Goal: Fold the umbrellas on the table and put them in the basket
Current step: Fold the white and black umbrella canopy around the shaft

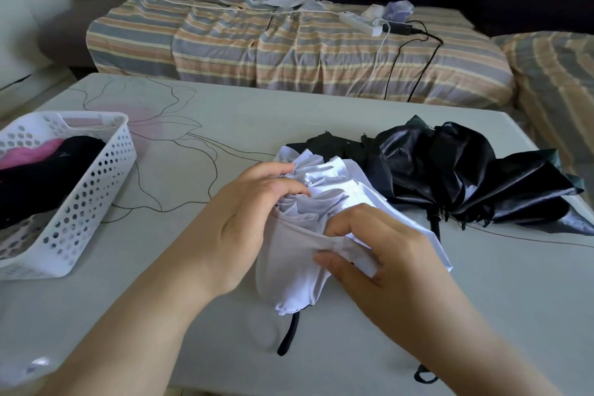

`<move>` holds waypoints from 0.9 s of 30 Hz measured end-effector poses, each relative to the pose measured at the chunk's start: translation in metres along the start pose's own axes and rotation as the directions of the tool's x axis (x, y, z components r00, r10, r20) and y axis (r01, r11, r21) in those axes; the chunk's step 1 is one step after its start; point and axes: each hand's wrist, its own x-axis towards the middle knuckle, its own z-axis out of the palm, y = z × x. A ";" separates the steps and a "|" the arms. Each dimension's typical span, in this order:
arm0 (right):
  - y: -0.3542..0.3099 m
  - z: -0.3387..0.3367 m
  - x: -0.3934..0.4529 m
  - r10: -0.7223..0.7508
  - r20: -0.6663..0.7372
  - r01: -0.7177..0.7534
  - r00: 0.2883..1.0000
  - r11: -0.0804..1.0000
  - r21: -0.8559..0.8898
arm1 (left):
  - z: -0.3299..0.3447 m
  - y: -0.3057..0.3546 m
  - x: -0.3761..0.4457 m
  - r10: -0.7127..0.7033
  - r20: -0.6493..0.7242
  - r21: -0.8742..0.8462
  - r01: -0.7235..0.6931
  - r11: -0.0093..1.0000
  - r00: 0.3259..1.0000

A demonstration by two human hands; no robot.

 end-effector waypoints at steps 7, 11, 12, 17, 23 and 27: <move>-0.001 0.001 -0.003 0.097 -0.025 -0.098 0.995 0.993 -0.068 | 0.000 -0.020 0.004 -0.153 0.042 -0.094 0.156 0.983 0.987; -0.001 0.000 -0.003 -0.004 0.074 0.010 0.997 0.996 -0.085 | -0.006 0.015 -0.005 -0.166 0.023 -0.147 0.168 0.975 0.986; -0.002 0.001 -0.004 -0.031 0.103 0.041 0.994 0.994 -0.100 | -0.007 0.017 -0.002 -0.170 0.013 -0.124 0.170 0.978 0.985; -0.001 -0.003 -0.006 -0.058 0.178 0.073 0.982 0.994 -0.081 | -0.009 0.020 -0.008 -0.180 0.089 -0.088 0.188 0.978 0.980; -0.007 -0.009 -0.004 0.176 0.170 -0.178 0.970 0.984 -0.007 | 0.003 0.016 -0.011 -0.132 0.060 0.058 0.129 0.990 0.989; -0.003 -0.010 -0.001 0.506 0.244 -0.560 0.827 0.778 0.284 | 0.004 0.017 -0.011 -0.147 0.080 0.076 0.141 0.987 0.986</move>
